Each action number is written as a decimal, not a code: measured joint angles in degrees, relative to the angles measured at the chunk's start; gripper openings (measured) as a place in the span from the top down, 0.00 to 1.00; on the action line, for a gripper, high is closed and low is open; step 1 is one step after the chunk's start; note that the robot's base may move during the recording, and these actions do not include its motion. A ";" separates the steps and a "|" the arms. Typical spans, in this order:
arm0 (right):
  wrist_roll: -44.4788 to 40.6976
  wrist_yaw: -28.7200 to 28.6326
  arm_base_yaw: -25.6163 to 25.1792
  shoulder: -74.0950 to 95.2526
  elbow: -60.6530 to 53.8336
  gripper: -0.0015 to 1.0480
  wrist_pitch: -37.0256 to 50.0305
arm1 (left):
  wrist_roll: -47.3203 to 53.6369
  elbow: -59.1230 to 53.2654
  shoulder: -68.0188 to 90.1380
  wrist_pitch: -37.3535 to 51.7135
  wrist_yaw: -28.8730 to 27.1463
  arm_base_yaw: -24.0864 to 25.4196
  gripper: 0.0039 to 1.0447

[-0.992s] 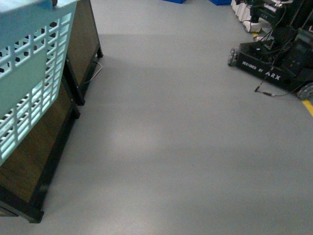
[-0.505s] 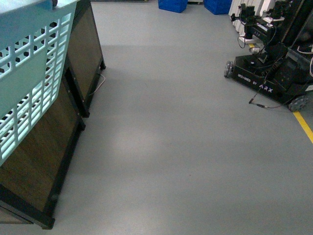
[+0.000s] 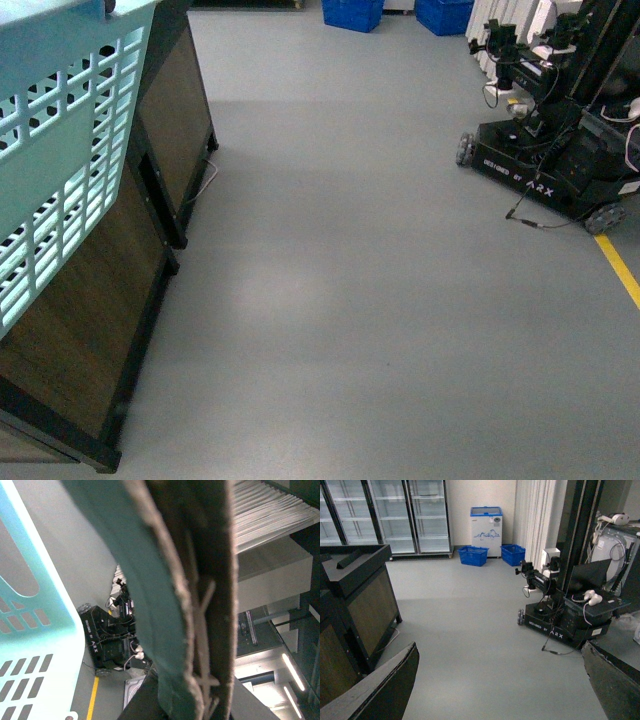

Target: Pick mango and avocado into basket

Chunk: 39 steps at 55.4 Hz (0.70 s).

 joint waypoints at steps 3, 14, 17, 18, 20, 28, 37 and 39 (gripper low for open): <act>0.00 0.09 0.00 0.00 0.00 0.07 0.00 | 0.09 0.00 0.02 0.00 0.04 -0.02 0.91; 0.00 0.13 0.04 0.02 0.02 0.07 0.04 | -0.33 0.00 0.15 0.00 0.90 -0.33 0.91; 0.00 0.15 0.04 0.00 0.02 0.07 0.00 | -0.28 -0.02 0.20 0.00 0.55 -0.22 0.91; 0.00 0.15 0.07 0.00 0.02 0.07 0.04 | -0.24 -0.02 0.20 0.00 0.35 -0.17 0.91; -0.02 0.07 0.07 0.00 0.02 0.07 0.00 | -0.17 -0.02 0.09 0.00 0.11 -0.15 0.91; 0.00 -0.02 0.07 0.00 0.00 0.07 0.00 | 0.09 -0.02 -0.04 0.00 0.09 -0.11 0.91; 0.00 -0.07 0.07 0.00 0.00 0.07 -0.02 | 0.15 -0.11 -0.02 -0.02 -0.04 -0.04 0.91; 0.00 -0.04 0.07 0.00 0.02 0.07 0.04 | 0.17 -0.09 -0.02 0.00 0.04 -0.04 0.91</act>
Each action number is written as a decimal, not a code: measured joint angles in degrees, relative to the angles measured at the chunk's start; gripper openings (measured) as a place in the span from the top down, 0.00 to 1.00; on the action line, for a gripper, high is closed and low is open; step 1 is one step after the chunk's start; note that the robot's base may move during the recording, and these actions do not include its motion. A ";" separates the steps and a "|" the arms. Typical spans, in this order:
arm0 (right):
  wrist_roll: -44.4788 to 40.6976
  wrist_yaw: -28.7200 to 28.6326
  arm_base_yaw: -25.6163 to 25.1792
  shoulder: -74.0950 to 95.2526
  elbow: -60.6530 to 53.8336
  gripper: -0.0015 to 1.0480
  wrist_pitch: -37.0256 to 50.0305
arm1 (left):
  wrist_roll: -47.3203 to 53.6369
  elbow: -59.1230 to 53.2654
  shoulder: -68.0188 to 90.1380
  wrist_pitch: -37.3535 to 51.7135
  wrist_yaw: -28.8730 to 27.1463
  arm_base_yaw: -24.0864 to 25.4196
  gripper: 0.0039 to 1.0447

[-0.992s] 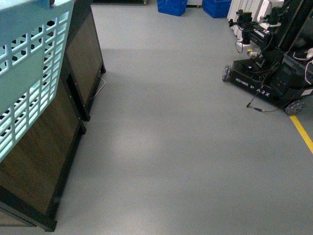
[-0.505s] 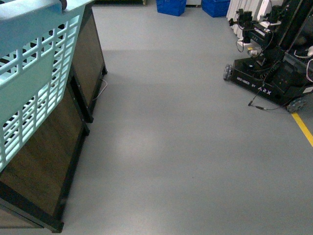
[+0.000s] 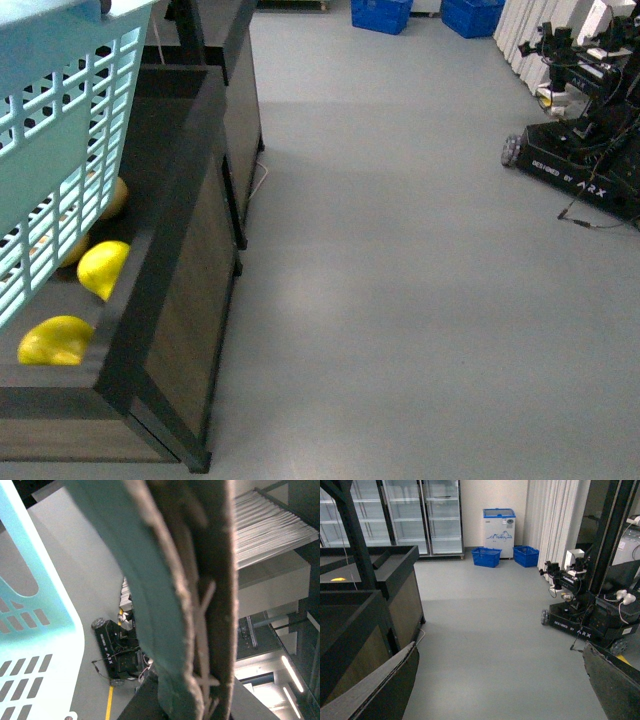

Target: Pick mango and avocado into basket

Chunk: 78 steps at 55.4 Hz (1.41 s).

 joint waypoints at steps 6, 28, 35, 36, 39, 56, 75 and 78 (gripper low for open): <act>0.00 -0.02 0.00 0.00 0.00 0.07 -0.02 | -0.09 -0.04 0.04 0.00 0.15 -0.02 0.91; -0.02 0.00 0.00 0.00 0.00 0.07 0.04 | -0.02 -0.09 -0.11 0.00 -0.02 0.02 0.91; 0.00 0.00 0.00 0.07 -0.02 0.07 0.00 | -0.09 -0.13 0.07 -0.02 0.07 0.00 0.91; 0.00 -0.02 0.00 0.00 -0.02 0.07 -0.04 | -0.07 -0.13 0.04 -0.02 0.00 0.00 0.91; 0.00 -0.07 0.00 0.00 -0.02 0.07 -0.07 | -0.09 -0.13 0.02 -0.02 -0.07 0.00 0.91; 0.00 -0.02 0.00 0.00 -0.02 0.07 -0.02 | -0.09 -0.17 0.02 -0.02 -0.04 0.00 0.91; 0.00 -0.02 0.00 0.00 -0.02 0.07 -0.04 | -0.07 -0.15 0.13 0.00 0.04 0.00 0.91; -0.02 -0.04 0.00 0.00 -0.02 0.07 -0.04 | -0.07 -0.15 0.13 0.00 -0.07 0.00 0.91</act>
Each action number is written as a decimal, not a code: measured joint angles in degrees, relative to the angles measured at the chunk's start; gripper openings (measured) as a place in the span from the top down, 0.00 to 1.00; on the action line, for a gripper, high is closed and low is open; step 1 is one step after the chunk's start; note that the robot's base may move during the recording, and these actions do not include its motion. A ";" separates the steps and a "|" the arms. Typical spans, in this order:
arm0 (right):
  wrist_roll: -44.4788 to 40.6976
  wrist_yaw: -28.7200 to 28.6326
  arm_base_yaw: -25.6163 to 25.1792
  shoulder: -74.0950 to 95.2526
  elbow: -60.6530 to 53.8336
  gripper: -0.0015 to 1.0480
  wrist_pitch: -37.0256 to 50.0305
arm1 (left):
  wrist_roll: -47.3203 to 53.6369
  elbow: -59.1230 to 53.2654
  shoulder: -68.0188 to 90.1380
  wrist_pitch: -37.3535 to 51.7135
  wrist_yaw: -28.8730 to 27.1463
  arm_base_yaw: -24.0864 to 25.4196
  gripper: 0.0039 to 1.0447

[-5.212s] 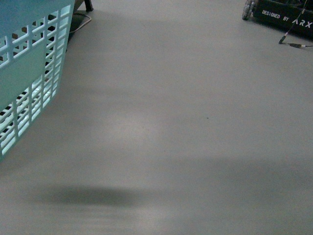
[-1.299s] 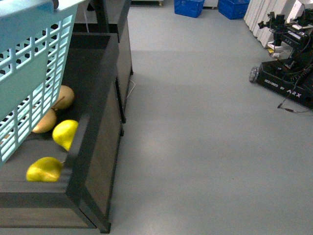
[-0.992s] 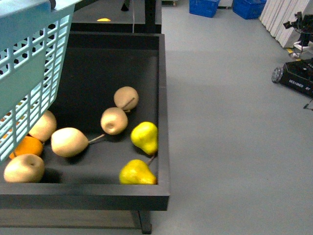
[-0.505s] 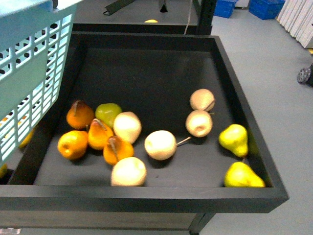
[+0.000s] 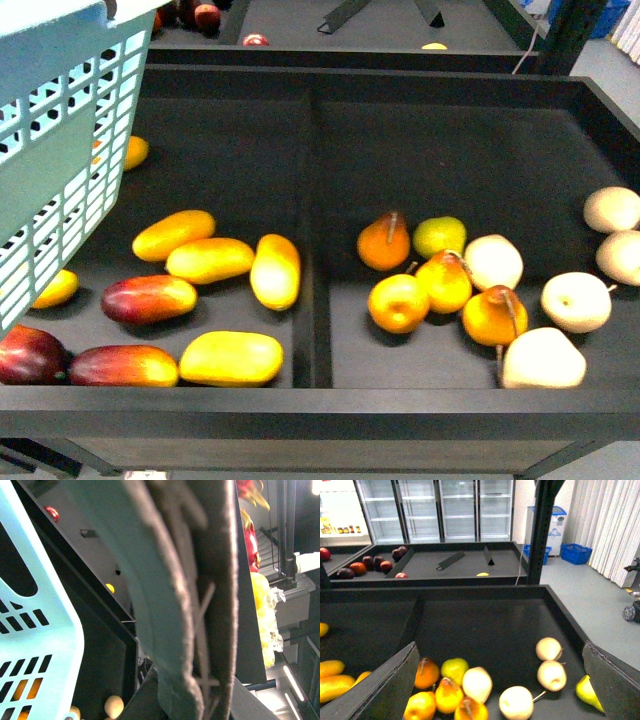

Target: Pick mango and avocado into basket

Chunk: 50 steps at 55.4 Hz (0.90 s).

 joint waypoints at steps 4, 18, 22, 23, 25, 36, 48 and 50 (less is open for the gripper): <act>0.02 0.09 0.00 0.00 0.02 0.07 0.07 | 0.02 -0.02 -0.09 0.00 0.09 0.02 0.91; 0.02 0.07 0.00 0.00 0.00 0.07 0.02 | -0.04 -0.04 -0.07 -0.02 0.00 0.00 0.91; 0.02 0.02 0.00 0.02 0.00 0.07 -0.02 | -0.02 -0.04 0.00 -0.02 -0.02 0.00 0.91; 0.02 0.02 0.00 0.00 0.00 0.07 0.00 | -0.02 -0.04 0.00 -0.02 0.07 0.00 0.91; 0.02 0.02 0.00 0.00 0.00 0.07 0.00 | 0.00 -0.04 0.00 -0.02 0.07 0.00 0.91; 0.00 0.02 0.00 0.00 0.00 0.07 0.00 | 0.00 -0.07 -0.04 -0.04 -0.04 0.04 0.91; 0.02 0.00 0.00 0.00 0.02 0.07 -0.04 | -0.02 -0.09 0.04 -0.02 0.04 0.00 0.91; 0.00 0.00 0.00 0.00 0.00 0.07 -0.02 | 0.00 -0.09 0.00 -0.02 0.00 0.00 0.91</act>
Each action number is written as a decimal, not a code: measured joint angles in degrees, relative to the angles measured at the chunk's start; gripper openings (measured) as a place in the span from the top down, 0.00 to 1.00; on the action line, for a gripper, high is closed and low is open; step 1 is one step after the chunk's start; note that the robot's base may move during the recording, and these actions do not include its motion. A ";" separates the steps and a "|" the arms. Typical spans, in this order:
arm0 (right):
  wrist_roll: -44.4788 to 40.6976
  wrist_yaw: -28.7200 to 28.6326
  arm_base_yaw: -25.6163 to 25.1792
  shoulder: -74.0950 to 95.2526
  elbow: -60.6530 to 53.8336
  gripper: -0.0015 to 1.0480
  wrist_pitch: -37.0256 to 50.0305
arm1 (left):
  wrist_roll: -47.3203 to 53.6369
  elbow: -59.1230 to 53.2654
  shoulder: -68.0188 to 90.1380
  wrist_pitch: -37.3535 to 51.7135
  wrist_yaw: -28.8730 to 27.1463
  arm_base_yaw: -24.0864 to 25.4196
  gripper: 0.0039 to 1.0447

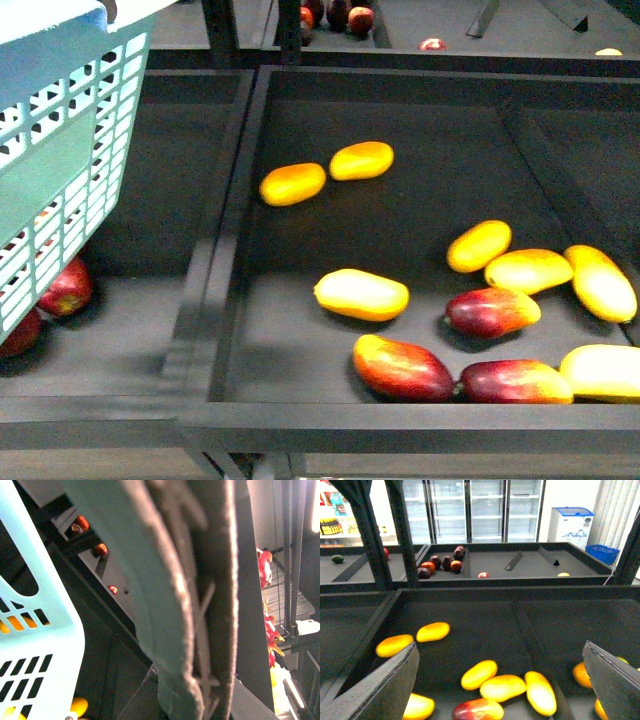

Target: Pick mango and avocado into basket

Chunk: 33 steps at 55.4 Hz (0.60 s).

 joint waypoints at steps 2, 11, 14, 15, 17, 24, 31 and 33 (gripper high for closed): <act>0.02 0.04 0.00 0.00 0.00 0.07 0.00 | 0.04 0.00 -0.02 0.00 0.02 0.00 0.91; 0.02 -0.02 0.00 0.00 0.00 0.07 -0.02 | 0.17 0.02 0.00 -0.02 0.02 0.00 0.91; 0.00 -0.28 -0.09 0.00 0.00 0.07 0.00 | 0.20 0.02 -0.13 -0.02 -0.24 0.22 0.91; 0.00 -0.26 -0.09 0.00 0.00 0.07 0.00 | 0.24 0.02 -0.13 -0.02 -0.68 0.42 0.91; 0.00 -0.17 -0.07 0.02 -0.04 0.07 -0.04 | 0.77 0.00 0.00 -0.04 -1.38 0.66 0.91; 0.02 -0.04 -0.07 0.00 -0.02 0.07 0.00 | 0.96 0.02 -0.22 -0.02 0.20 0.20 0.91; 0.02 -0.04 -0.07 0.00 -0.02 0.07 0.00 | 8.55 4.15 1.51 -11.76 1.01 -0.33 0.91; 0.02 -0.02 -0.07 0.00 -0.02 0.07 0.00 | 14.05 6.27 2.82 -16.83 2.54 -0.44 0.91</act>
